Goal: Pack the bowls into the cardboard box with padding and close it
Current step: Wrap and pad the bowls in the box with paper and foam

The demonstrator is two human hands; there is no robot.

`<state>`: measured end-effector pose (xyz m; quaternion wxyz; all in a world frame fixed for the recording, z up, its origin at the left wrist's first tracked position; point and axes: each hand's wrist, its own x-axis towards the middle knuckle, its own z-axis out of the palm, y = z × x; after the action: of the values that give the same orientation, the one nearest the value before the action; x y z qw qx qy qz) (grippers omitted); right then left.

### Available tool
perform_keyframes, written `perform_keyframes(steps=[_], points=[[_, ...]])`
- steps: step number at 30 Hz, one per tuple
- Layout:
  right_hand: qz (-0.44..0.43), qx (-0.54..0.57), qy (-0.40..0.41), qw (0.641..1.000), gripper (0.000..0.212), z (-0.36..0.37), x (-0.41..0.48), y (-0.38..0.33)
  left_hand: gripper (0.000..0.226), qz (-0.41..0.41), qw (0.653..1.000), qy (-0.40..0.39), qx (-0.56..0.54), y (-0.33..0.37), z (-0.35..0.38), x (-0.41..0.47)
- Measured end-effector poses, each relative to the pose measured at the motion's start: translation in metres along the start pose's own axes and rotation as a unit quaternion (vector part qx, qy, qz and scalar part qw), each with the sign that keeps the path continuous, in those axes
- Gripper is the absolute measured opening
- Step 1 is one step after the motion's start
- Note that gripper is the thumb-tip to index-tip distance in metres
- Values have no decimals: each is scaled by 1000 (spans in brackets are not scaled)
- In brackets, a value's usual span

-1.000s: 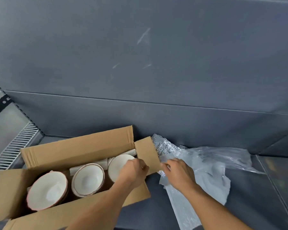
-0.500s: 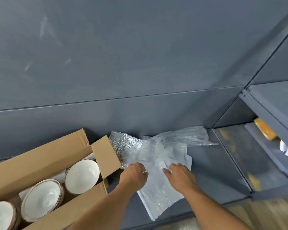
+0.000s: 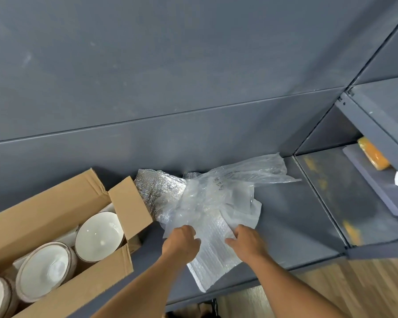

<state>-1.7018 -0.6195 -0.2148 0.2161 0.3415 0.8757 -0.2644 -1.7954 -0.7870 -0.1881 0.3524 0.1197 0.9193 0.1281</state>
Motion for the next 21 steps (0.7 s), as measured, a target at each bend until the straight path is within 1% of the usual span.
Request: perform_keyframes(steps=[1,3,4,5,7,9,11,13,16,18,21], points=[[1,14,-5,1000,21,0,1,0,41,-4,1000,-2,-2,-1,0,0],[-1,44,-27,999,41,-1,4,0,42,-10,1000,-5,-6,-3,-1,0],[-2,66,-48,997,45,-3,5,0,42,-12,1000,-5,-7,-4,-2,-1],[-3,94,-70,993,45,-7,6,0,43,-13,1000,-4,-7,-5,-3,-1],[0,135,-112,985,35,-19,5,-1,43,-14,1000,2,-8,-6,-5,-2],[-5,145,-137,980,17,-31,3,0,45,-10,1000,6,-7,-7,-7,-4],[-17,148,-165,975,6,-44,-1,0,46,-8,1000,6,-3,-7,-10,-6],[-18,158,-188,969,13,-56,-7,-1,43,-15,1000,-4,-5,-6,-13,-10],[-5,205,-201,958,24,-71,-16,2,22,-33,999,-15,-19,-7,-17,-16],[-4,221,-192,956,26,-80,-21,5,25,-46,998,-21,-44,-7,-21,-20],[-9,254,-156,955,22,-91,-26,9,33,-72,987,-30,-137,-5,-26,-27]])
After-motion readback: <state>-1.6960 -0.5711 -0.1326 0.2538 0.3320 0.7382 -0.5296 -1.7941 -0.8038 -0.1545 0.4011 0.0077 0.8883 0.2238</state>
